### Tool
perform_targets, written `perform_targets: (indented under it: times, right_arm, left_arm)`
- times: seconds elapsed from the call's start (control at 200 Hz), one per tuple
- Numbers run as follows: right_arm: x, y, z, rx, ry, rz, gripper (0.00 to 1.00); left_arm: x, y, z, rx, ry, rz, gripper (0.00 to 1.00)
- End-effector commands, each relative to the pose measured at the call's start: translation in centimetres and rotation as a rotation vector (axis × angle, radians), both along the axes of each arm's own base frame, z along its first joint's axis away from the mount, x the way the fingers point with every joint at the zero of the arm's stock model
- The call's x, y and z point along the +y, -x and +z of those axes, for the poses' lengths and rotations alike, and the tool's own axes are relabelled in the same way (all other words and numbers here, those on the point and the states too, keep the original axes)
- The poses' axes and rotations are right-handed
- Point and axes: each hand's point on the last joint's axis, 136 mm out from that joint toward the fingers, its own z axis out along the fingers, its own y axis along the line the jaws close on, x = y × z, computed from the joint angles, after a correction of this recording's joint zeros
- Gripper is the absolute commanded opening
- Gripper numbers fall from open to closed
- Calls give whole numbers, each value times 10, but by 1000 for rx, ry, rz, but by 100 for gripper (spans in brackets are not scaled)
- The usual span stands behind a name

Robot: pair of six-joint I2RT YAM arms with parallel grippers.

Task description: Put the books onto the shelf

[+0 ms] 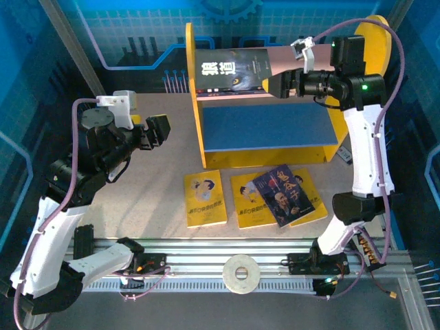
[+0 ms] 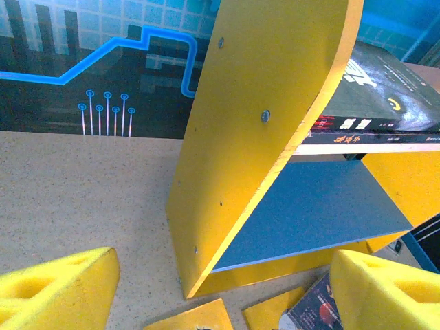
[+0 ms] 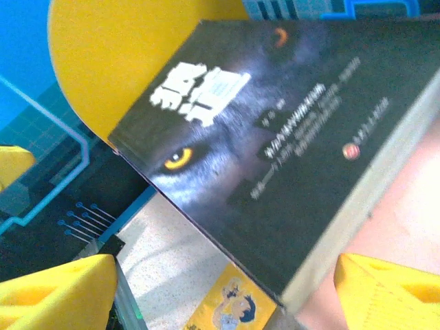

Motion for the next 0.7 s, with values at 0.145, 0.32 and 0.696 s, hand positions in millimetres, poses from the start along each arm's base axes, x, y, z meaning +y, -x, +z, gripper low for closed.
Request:
perform_targets:
  times: [0.145, 0.32, 0.696]
  right_arm:
    - [-36, 72, -11, -102, 94, -148, 85]
    - [-57, 112, -60, 12, 133, -268, 83]
    - [-93, 111, -259, 434, 270, -513, 79]
  left_arm:
    - [-6, 2, -42, 97, 36, -7, 81]
    - [-23, 5, -80, 203, 163, -43, 81]
    - [-67, 15, -202, 487, 327, -83, 76]
